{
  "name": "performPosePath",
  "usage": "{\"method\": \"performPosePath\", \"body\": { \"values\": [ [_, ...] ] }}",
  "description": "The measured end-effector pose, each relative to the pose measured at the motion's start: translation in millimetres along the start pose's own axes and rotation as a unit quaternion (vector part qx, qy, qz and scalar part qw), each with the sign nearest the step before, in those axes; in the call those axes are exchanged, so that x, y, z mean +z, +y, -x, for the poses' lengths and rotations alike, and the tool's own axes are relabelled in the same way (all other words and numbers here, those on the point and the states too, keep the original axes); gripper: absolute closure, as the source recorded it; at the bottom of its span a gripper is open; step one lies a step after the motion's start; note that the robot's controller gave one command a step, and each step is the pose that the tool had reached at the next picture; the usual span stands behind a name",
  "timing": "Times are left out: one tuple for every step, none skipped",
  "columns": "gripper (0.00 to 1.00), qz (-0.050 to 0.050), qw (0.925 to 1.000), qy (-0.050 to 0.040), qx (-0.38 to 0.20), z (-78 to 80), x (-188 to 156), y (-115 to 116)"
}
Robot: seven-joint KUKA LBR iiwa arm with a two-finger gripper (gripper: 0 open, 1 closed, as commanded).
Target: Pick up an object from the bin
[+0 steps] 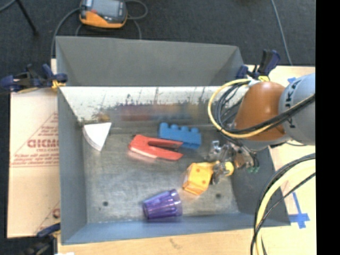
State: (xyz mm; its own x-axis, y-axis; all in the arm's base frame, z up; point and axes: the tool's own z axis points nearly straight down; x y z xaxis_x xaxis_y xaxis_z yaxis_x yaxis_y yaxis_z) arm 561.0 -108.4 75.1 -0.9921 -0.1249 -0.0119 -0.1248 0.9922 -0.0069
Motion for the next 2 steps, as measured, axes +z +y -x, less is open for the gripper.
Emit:
{"method": "performPosePath", "body": {
  "values": [
    [1.0,0.0,1.0,0.0,0.0,0.0,0,0],
    [1.0,0.001,0.9999,0.0007,0.017,10.6,-149,-17]
  ]
}}
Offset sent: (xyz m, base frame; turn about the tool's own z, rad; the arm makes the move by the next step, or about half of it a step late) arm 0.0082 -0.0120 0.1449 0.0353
